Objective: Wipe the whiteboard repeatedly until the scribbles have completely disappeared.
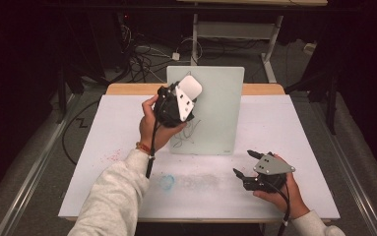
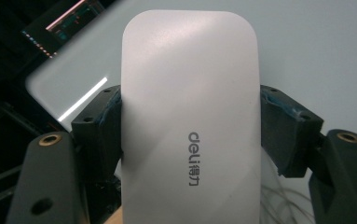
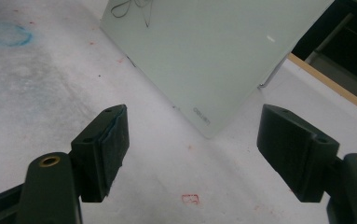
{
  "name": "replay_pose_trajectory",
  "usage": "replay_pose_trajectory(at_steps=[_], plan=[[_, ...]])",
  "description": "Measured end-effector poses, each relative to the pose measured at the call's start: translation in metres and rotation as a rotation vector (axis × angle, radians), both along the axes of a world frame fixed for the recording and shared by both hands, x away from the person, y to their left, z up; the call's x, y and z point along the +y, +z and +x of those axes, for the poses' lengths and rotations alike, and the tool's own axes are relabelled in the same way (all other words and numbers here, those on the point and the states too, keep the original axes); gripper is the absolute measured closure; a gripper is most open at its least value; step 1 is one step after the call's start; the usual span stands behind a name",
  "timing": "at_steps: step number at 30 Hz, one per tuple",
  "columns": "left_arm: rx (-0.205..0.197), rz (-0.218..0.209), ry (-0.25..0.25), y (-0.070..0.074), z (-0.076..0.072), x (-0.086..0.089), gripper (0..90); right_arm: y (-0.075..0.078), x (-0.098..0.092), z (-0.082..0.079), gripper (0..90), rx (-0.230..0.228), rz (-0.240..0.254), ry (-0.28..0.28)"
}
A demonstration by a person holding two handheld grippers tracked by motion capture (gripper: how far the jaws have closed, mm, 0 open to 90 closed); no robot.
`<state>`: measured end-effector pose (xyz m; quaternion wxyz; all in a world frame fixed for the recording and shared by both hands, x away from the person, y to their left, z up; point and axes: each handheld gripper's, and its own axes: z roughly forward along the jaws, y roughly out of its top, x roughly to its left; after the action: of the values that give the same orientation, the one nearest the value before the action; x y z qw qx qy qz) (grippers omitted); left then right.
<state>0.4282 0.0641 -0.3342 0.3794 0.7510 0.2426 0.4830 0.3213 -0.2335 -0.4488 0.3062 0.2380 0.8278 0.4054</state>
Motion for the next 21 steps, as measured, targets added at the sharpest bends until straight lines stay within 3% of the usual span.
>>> replay_pose_trajectory(at_steps=[5,8,12,18,21], plan=[[-0.009,-0.024,0.025,0.027,0.011,0.003,29.0,0.001,-0.001,0.000,25.8,-0.001,0.004,-0.003],[-0.009,-0.023,0.035,0.028,0.011,0.002,29.0,0.001,-0.001,0.000,25.8,-0.003,0.005,-0.007],[-0.029,0.028,0.041,0.011,0.005,-0.004,29.0,0.002,-0.002,0.000,25.9,-0.004,0.007,-0.001],[-0.025,0.101,0.020,-0.026,-0.010,-0.012,29.0,0.002,-0.001,-0.001,25.8,-0.002,0.005,0.002],[-0.021,0.110,0.011,-0.042,-0.016,-0.012,29.0,0.001,0.000,-0.001,25.9,-0.001,0.007,0.000]])
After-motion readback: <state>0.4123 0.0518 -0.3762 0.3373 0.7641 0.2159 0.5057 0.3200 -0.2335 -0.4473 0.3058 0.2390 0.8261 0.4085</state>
